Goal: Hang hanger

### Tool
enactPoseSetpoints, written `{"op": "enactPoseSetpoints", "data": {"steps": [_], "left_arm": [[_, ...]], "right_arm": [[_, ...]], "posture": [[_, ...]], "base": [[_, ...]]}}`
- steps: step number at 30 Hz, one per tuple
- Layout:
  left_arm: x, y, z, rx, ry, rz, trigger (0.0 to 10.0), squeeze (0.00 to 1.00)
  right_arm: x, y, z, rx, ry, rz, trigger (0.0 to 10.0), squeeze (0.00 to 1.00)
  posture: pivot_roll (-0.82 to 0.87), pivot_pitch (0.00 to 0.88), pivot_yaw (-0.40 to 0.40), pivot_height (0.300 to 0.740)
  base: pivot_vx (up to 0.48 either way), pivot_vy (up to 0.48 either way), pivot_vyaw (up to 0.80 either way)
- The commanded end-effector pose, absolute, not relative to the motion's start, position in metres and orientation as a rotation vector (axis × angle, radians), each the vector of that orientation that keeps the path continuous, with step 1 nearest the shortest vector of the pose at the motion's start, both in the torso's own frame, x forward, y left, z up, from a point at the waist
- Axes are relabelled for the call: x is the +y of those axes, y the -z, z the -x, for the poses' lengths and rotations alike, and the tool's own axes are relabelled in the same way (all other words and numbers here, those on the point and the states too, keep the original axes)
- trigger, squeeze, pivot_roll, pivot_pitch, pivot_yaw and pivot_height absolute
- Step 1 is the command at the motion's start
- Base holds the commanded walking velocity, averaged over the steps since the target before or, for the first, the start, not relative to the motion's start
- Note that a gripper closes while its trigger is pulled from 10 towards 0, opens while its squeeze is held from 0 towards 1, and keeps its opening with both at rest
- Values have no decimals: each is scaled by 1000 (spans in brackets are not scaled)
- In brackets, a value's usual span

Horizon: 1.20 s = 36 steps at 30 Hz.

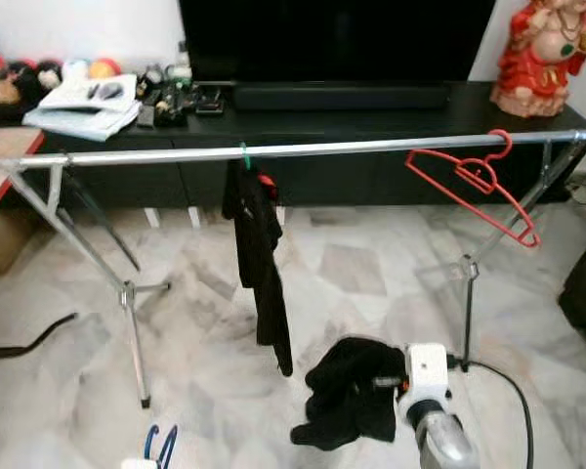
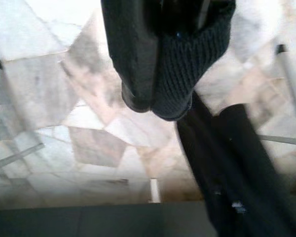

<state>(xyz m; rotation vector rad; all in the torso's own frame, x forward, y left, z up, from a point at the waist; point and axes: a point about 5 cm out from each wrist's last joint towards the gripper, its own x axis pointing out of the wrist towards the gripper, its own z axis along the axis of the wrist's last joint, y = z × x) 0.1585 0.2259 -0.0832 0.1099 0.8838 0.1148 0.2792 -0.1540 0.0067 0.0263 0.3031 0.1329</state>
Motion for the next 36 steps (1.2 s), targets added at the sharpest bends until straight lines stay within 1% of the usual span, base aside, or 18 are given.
{"op": "enactPoseSetpoints", "data": {"steps": [1,29,36], "left_arm": [[224,88,-149,918,-117,-105,10000,0],[225,87,-150,910,-116,-111,10000,0],[225,86,-151,907,-118,-115,10000,0]], "right_arm": [[-157,-13,-284,274,-130,-15,10000,0],[-158,-12,-284,283,-120,-14,10000,0],[-159,-12,-284,283,-119,-13,10000,0]], "posture": [[-15,109,6,740],[-13,103,8,740],[-14,97,10,740]], "base": [[-360,0,0],[-361,0,0],[0,0,0]]}}
